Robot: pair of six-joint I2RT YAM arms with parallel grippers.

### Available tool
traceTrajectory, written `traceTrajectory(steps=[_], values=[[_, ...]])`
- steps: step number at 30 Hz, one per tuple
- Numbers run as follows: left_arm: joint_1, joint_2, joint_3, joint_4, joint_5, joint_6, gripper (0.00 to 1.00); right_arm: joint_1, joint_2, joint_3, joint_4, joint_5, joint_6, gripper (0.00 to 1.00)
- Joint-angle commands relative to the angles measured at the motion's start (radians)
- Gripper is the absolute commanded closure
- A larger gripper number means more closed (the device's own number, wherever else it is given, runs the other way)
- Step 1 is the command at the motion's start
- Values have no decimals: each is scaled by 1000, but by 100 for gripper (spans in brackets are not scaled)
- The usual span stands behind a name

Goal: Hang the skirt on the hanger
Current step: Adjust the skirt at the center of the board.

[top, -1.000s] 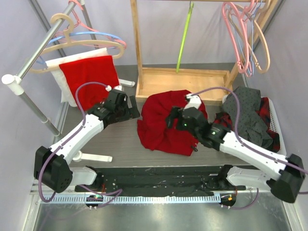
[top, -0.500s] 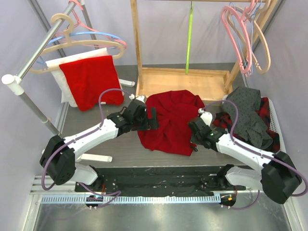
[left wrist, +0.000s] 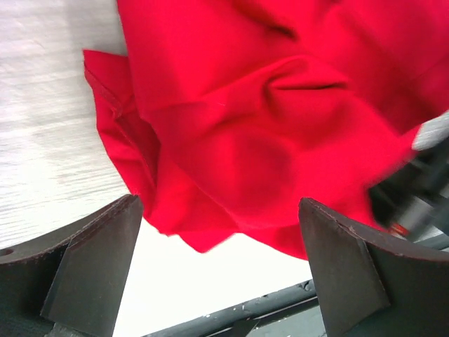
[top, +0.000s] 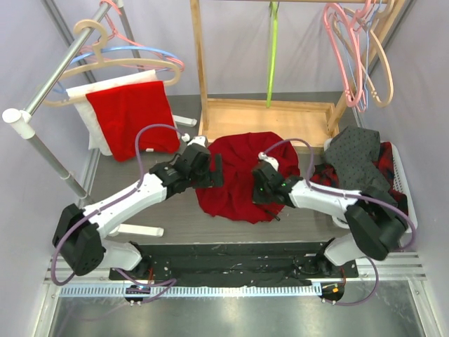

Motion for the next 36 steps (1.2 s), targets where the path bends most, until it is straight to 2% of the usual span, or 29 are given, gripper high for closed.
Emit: traceTrajectory(steps=[1, 4, 6, 7, 8, 12, 17, 20, 22, 26, 32, 36], values=[[-5, -99, 45, -77, -74, 57, 2, 21, 120, 201, 156, -85, -83, 99], [-5, -129, 20, -65, -56, 57, 1, 33, 214, 307, 147, -99, -136, 98], [-8, -136, 12, -54, -35, 63, 1, 33, 232, 347, 103, -74, -147, 93], [-14, -138, 8, -46, -25, 70, 1, 33, 225, 346, 87, -59, -146, 90], [-17, -139, 9, -34, -9, 76, 1, 33, 213, 338, 72, -36, -141, 80], [-46, -117, 17, -5, 30, 106, 1, 31, 50, 225, -55, 125, -95, 61], [-115, -46, 34, 8, 16, 142, 2, 31, -189, 77, -155, 249, -44, 52], [-184, 11, 45, -8, -71, 137, 2, 11, -310, 7, -201, 305, -43, 46], [-231, 61, 57, -11, -143, 129, 2, -13, -343, -39, -206, 329, -43, 36], [-314, 155, 91, -32, -283, 108, 2, -65, -311, -81, -178, 383, -34, 33], [-417, 238, 157, -146, -491, 39, 0, -116, -266, -47, -129, 475, -83, 27], [-431, 227, 147, -154, -508, 13, 0, -185, -233, -27, -47, 445, -161, 26]])
